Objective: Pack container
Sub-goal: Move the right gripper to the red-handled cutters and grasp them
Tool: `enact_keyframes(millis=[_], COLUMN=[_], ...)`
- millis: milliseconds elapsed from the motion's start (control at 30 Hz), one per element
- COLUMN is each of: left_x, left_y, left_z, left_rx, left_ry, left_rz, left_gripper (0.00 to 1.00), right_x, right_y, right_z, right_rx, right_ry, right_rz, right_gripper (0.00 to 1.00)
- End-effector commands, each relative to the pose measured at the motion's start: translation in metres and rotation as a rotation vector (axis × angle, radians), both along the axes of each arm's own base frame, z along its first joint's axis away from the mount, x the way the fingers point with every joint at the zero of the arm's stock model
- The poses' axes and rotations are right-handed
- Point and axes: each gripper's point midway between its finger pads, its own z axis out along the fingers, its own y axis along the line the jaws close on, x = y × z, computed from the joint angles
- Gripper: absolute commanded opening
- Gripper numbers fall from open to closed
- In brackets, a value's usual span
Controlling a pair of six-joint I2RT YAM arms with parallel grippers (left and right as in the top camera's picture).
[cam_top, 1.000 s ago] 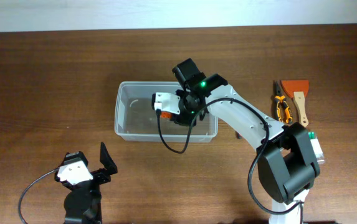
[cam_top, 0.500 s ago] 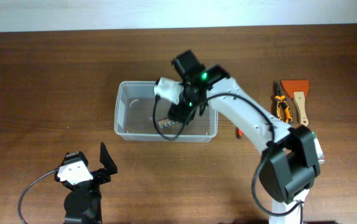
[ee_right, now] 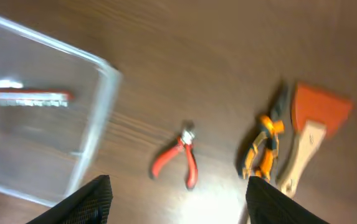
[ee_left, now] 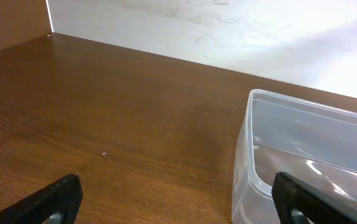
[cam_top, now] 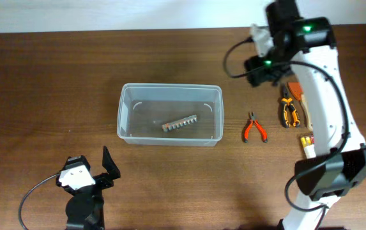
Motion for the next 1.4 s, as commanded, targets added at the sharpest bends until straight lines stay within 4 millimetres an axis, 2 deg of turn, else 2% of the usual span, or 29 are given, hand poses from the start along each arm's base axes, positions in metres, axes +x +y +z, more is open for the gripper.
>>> enact_keyframes(millis=[0, 133, 367, 533, 600, 833, 1300, 1367], left_x=[0.000, 0.000, 0.000, 0.000, 0.000, 0.000, 0.000, 0.000], left_y=[0.000, 0.000, 0.000, 0.000, 0.000, 0.000, 0.000, 0.000], left_z=[-0.001, -0.001, -0.001, -0.001, -0.001, -0.001, -0.001, -0.001], left_rx=[0.009, 0.009, 0.009, 0.009, 0.009, 0.009, 0.009, 0.009], left_ry=[0.002, 0.002, 0.002, 0.002, 0.002, 0.002, 0.002, 0.002], left_rz=[-0.001, -0.001, -0.001, -0.001, -0.001, -0.001, -0.001, -0.001], left_gripper=[0.99, 0.99, 0.99, 0.99, 0.99, 0.99, 0.99, 0.99], right_x=[-0.008, -0.019, -0.038, -0.060, -0.067, -0.075, -0.077, -0.074], right_y=[-0.023, -0.036, -0.040, -0.041, -0.041, -0.046, -0.046, -0.045], right_z=[-0.029, -0.070, -0.141, -0.177, -0.188, -0.209, -0.232, -0.232], right_rx=[-0.012, -0.021, -0.056, -0.063, -0.064, -0.088, -0.090, -0.090], right_ry=[0.084, 0.169, 0.246, 0.305, 0.317, 0.317, 0.278, 0.267], right_rz=[-0.091, -0.116, -0.061, -0.032, -0.031, -0.025, 0.017, 0.018], right_gripper=[0.69, 0.69, 0.72, 0.65, 0.56, 0.38, 0.38, 0.20])
